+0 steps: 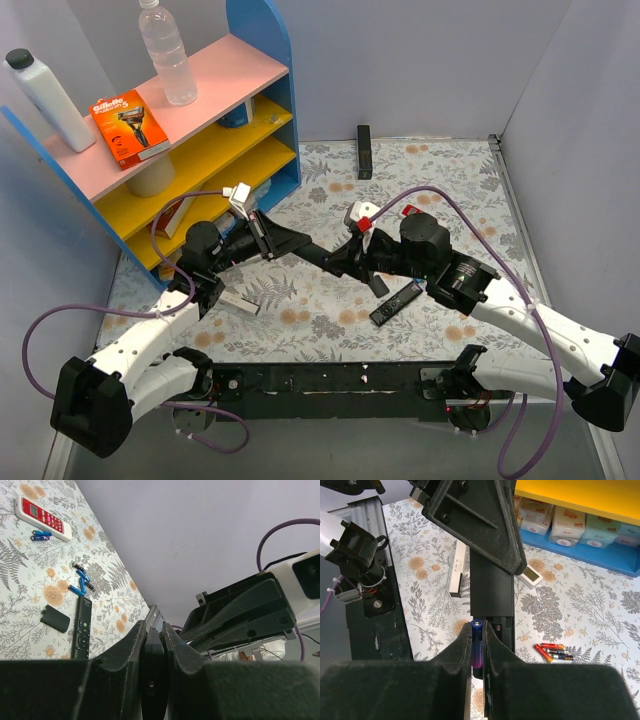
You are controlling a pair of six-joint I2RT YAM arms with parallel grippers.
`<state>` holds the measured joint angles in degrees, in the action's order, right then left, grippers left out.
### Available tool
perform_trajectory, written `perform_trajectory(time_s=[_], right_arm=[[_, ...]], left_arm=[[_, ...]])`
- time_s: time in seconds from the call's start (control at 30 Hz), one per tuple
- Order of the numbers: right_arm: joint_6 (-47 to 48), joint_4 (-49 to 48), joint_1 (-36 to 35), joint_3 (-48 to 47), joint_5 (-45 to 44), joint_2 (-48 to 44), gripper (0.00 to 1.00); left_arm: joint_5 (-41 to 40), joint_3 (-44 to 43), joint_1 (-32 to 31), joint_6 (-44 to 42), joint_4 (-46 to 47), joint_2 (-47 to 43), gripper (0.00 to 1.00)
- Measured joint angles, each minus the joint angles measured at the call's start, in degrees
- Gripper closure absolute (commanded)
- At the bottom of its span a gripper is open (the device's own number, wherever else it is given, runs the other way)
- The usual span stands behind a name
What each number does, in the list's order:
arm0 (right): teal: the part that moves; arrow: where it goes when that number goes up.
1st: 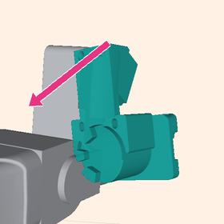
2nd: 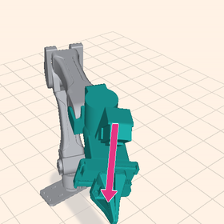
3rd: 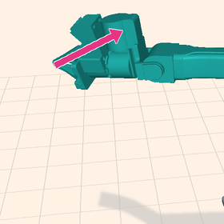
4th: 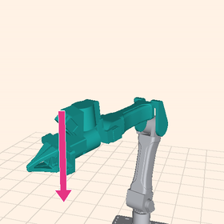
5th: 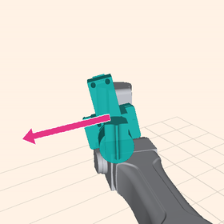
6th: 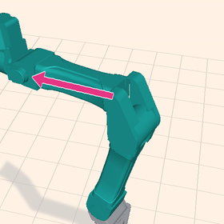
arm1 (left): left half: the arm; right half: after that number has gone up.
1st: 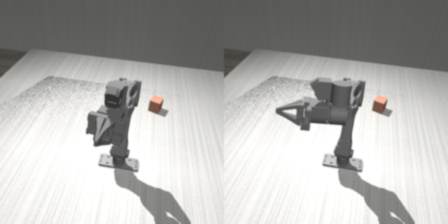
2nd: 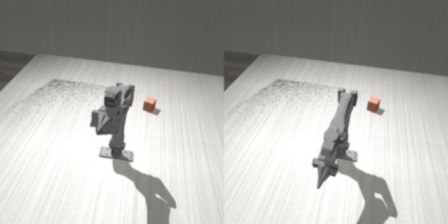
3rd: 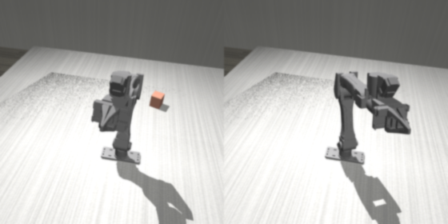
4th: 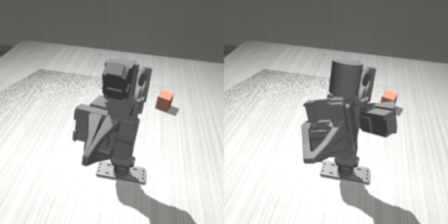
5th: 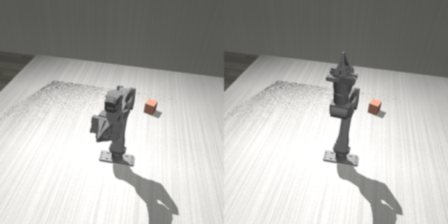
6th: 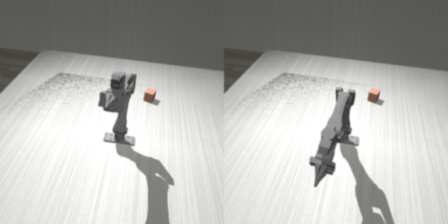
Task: Load the batteries into the remote control
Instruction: Load the battery into the remote control.
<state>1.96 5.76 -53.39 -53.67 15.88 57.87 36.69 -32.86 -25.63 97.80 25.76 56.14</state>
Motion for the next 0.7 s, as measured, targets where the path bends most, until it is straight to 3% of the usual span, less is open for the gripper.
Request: perform_trajectory(time_s=[0.7], right_arm=[[2.6, 0.2, -0.3, 0.0, -1.2, 1.5, 0.99]], left_arm=[[0.4, -0.2, 0.0, -0.7, -0.1, -0.2, 1.00]])
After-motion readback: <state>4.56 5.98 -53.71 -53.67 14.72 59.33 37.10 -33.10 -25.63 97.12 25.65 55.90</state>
